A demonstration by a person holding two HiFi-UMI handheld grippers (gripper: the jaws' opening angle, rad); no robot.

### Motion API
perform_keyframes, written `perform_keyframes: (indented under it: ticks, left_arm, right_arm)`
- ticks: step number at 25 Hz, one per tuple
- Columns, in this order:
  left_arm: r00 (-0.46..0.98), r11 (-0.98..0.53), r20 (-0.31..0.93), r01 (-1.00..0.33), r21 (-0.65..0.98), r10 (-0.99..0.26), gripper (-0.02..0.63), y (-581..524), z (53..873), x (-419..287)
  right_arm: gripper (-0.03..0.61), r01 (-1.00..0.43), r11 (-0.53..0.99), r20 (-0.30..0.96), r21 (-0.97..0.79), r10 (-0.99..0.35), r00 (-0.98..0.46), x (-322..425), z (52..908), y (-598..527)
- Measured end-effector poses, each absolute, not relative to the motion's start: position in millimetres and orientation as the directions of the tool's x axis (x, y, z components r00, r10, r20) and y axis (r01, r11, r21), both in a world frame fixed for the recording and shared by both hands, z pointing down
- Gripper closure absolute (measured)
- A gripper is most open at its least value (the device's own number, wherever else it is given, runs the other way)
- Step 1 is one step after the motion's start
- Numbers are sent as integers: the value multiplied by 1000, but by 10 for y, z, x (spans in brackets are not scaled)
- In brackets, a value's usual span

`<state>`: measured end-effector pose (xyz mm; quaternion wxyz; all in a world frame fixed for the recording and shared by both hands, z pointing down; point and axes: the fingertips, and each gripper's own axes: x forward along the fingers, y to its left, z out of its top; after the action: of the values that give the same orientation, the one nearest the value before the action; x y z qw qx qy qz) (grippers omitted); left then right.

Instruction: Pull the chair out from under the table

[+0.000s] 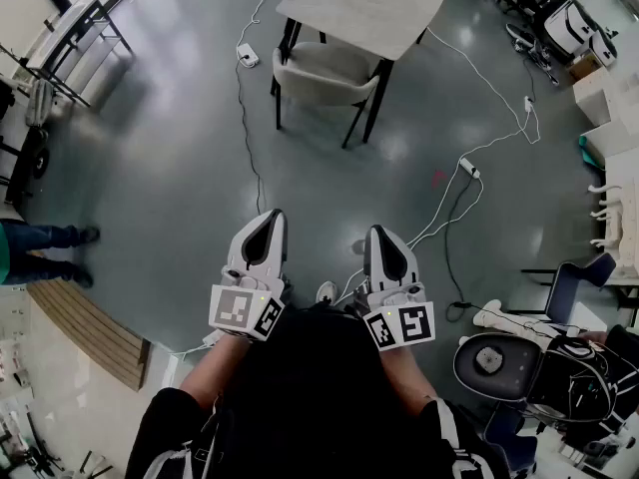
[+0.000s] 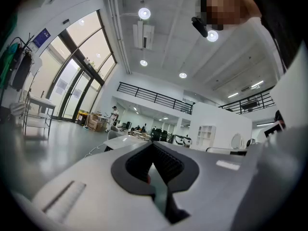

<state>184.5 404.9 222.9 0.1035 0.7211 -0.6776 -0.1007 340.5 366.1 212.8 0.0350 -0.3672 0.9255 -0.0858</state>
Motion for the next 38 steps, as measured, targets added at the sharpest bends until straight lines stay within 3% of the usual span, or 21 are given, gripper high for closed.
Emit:
perform_keyframes:
  ticks: [16, 38]
  left_arm:
    - [62, -62, -8, -953, 297, -998, 606, 4075, 2255, 1737]
    - [71, -56, 35, -944, 324, -997, 606, 4189, 2531, 759]
  right_arm:
    - [563, -672, 710, -28, -213, -692, -722, 3322, 2079, 3681]
    - [563, -724, 648, -24, -236, -749, -663, 2681, 2127, 3740]
